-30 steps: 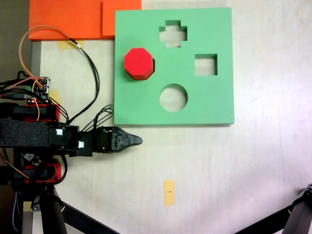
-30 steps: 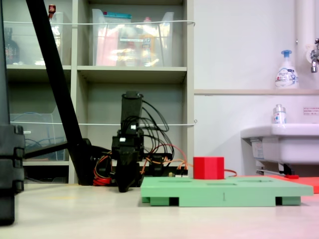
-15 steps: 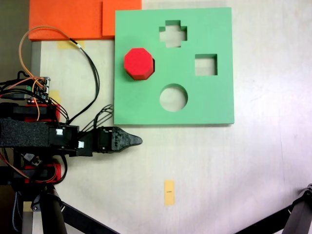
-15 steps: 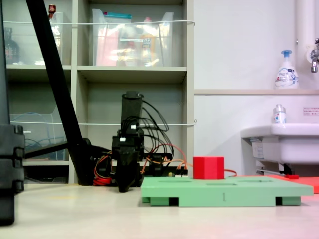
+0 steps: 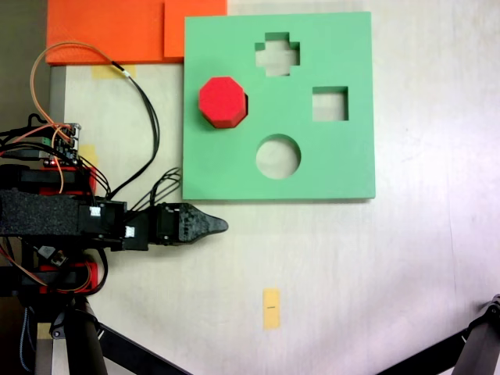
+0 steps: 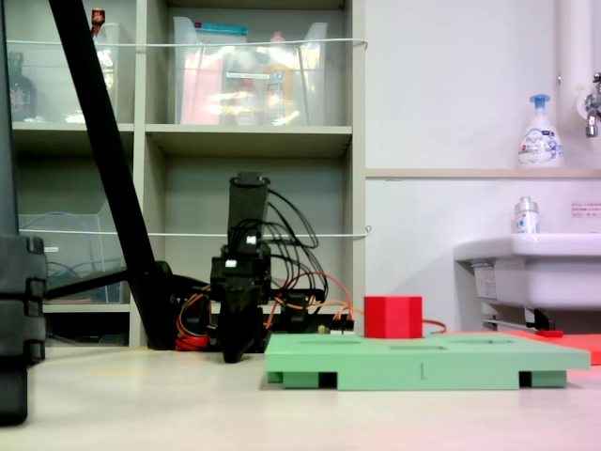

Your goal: Put the octagonal pillar block into the corresponding hole

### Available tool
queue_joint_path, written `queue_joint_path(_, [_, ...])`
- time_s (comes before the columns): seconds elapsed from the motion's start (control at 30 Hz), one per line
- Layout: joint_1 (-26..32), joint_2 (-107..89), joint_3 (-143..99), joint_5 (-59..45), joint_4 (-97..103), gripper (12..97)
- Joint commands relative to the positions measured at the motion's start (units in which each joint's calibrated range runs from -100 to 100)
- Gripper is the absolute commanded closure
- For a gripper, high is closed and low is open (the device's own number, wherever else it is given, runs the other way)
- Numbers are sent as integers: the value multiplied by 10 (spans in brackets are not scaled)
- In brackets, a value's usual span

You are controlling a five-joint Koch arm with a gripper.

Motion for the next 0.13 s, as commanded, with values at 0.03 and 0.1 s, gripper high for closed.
queue_joint_path(0.03, [0,-4,-13,0,-45,601])
queue_joint_path(0.1, [0,-4,-13,0,-45,601])
